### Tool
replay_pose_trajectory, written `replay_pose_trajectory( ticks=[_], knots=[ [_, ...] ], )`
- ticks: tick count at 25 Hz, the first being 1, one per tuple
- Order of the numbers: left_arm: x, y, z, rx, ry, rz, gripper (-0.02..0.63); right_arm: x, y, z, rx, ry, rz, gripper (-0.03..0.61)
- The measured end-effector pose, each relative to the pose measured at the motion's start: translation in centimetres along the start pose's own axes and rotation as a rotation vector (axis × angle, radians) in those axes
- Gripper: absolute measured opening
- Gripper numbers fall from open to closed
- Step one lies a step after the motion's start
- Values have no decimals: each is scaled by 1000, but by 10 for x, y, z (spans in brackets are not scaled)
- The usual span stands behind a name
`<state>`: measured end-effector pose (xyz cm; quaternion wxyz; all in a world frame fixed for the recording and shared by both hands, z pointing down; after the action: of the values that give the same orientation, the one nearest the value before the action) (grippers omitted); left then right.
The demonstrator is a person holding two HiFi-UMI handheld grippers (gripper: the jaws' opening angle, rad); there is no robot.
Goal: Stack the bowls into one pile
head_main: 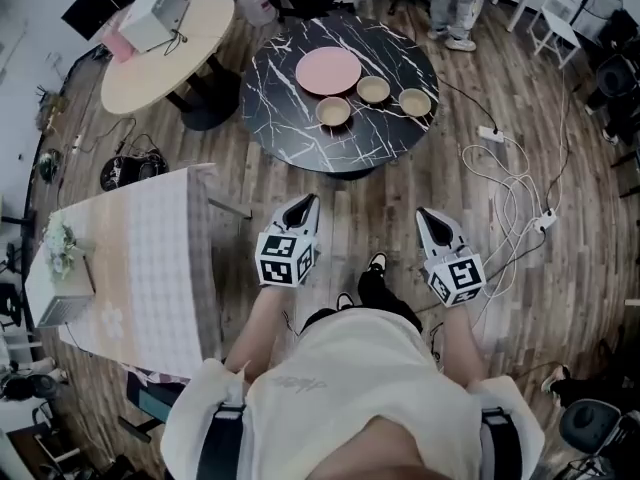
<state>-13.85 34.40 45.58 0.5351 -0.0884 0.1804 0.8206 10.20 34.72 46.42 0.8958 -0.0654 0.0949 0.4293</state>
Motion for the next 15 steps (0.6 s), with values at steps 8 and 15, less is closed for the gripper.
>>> replay_pose_trajectory(
  ticks=[8,15],
  knots=[
    [-54,11,-34,-48,5,-30,32,-52,-55,-9,-6,-28,-40,5],
    [-73,18,-35,-39,21,-80,32,-85,-84,-2,28,-15,-75,5]
  ],
)
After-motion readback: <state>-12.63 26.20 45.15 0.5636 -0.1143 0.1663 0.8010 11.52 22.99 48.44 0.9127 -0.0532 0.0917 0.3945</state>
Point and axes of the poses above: the fingertips, and each gripper's own axes: x backward along the fingers, y to its left, z out of its underside, the point moved 2 cm from there along x, backward along the fingers, and after that the axes turned 6 degrees about z, right-handed, at the moved point
